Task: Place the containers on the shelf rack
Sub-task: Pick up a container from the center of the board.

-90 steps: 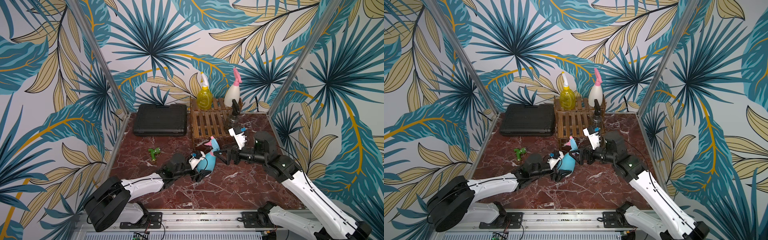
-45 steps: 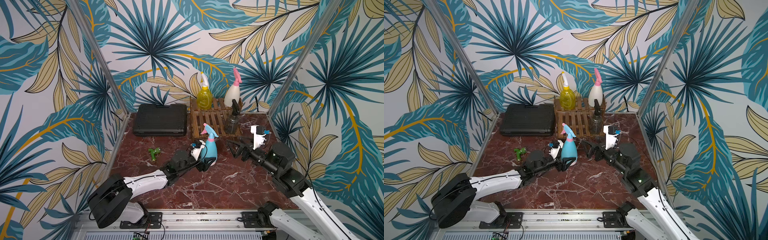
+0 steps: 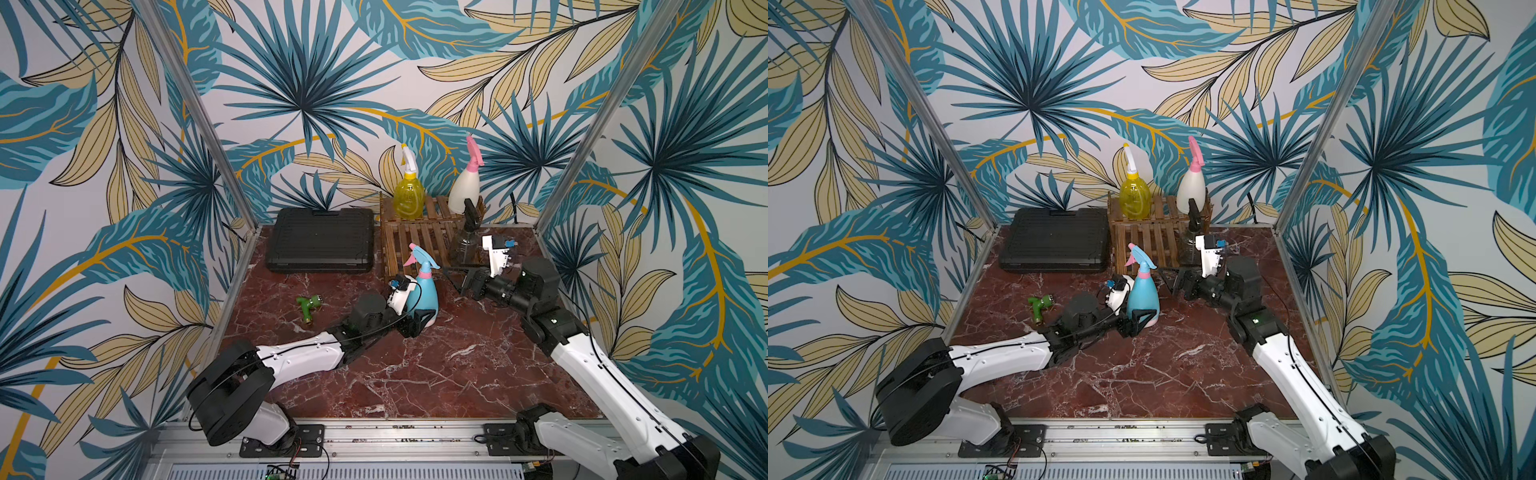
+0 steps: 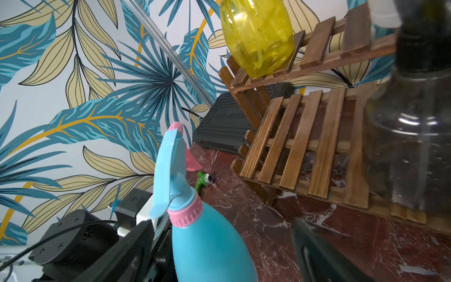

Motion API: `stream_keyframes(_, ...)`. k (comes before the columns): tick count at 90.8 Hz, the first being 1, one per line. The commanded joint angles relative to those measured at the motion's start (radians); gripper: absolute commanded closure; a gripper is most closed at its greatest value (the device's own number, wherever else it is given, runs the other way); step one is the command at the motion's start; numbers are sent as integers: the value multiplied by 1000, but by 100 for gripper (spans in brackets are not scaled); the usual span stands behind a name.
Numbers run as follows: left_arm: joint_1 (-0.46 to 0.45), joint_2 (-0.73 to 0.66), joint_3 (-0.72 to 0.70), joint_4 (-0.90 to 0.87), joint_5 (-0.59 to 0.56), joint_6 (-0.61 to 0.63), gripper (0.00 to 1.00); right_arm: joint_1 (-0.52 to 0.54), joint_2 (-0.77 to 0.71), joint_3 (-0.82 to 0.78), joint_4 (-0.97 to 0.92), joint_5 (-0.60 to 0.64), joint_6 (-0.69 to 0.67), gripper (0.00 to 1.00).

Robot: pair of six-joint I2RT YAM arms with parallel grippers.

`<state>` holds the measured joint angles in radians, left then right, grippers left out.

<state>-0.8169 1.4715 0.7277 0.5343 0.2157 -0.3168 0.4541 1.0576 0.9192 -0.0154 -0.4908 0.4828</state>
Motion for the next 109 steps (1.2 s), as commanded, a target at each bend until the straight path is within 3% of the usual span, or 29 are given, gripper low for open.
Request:
stream_keyframes(1,-2,26,58,-26,-15,-18,27,-2,7,43,69,-82,0,6)
stream_keyframes(12,-3,50,78,-16,3,-19,27,-1,39,65,49,-77,-16,9)
stream_keyframes(39,-4,66,91,-19,36,-1,26,12,133,145,-6,-69,-54,44)
stream_keyframes(74,-7,67,110,-60,35,13,26,68,177,201,-88,-16,-111,50)
stream_keyframes(109,-10,63,106,-51,44,27,24,119,201,243,-194,114,-170,82)
